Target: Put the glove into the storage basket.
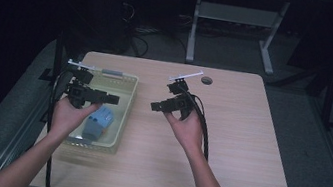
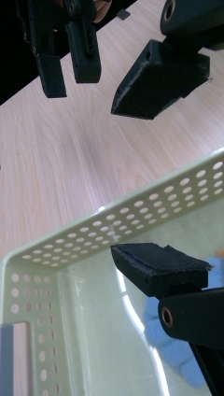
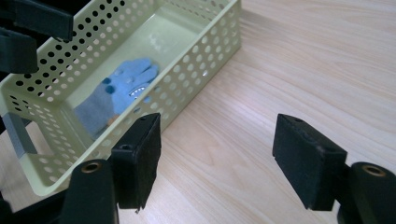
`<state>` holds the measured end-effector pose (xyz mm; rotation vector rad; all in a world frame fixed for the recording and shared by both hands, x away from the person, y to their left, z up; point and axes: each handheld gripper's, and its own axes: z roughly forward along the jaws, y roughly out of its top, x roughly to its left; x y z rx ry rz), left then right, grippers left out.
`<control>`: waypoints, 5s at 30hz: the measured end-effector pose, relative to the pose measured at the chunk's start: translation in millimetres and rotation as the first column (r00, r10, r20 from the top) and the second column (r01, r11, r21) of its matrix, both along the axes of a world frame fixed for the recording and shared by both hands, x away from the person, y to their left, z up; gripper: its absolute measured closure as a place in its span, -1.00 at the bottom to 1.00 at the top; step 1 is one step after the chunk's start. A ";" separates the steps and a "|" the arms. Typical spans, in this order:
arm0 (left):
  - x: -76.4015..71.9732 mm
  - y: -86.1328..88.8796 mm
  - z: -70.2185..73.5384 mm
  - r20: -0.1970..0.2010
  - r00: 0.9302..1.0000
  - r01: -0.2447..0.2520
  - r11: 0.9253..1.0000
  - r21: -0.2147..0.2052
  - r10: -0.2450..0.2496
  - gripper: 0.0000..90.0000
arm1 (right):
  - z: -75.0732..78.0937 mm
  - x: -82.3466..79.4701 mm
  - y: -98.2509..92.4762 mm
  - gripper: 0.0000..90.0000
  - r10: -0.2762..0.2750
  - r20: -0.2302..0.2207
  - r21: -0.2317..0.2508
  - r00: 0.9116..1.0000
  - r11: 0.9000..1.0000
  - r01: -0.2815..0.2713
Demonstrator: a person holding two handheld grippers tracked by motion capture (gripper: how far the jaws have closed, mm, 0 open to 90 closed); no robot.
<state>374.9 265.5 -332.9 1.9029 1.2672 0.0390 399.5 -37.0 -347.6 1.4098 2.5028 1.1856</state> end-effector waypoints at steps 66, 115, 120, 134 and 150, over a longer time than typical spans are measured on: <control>-16.0 -109.7 1.8 0.119 0.983 0.149 0.986 -0.071 -0.140 -0.43 | -44.1 -22.3 -129.0 -0.37 -0.126 -0.070 -0.002 0.989 0.992 0.127; -45.5 -170.6 -66.0 0.068 0.960 0.276 0.957 -0.082 -0.271 -0.44 | -90.4 -66.9 -197.0 -0.41 -0.171 -0.082 -0.003 0.982 0.985 0.172; -50.0 -170.2 -74.2 0.067 0.958 0.285 0.955 -0.082 -0.280 -0.44 | -92.6 -74.4 -200.7 -0.41 -0.170 -0.082 0.007 0.982 0.985 0.172; -70.4 -169.9 -87.7 0.097 0.944 0.322 0.944 -0.071 -0.315 -0.44 | -98.5 -92.2 -212.1 -0.43 -0.179 -0.073 0.011 0.981 0.984 0.180; -92.7 -157.6 -107.1 0.101 0.937 0.341 0.938 -0.068 -0.333 -0.44 | -110.9 -111.2 -215.9 -0.43 -0.196 -0.043 0.011 0.980 0.980 0.196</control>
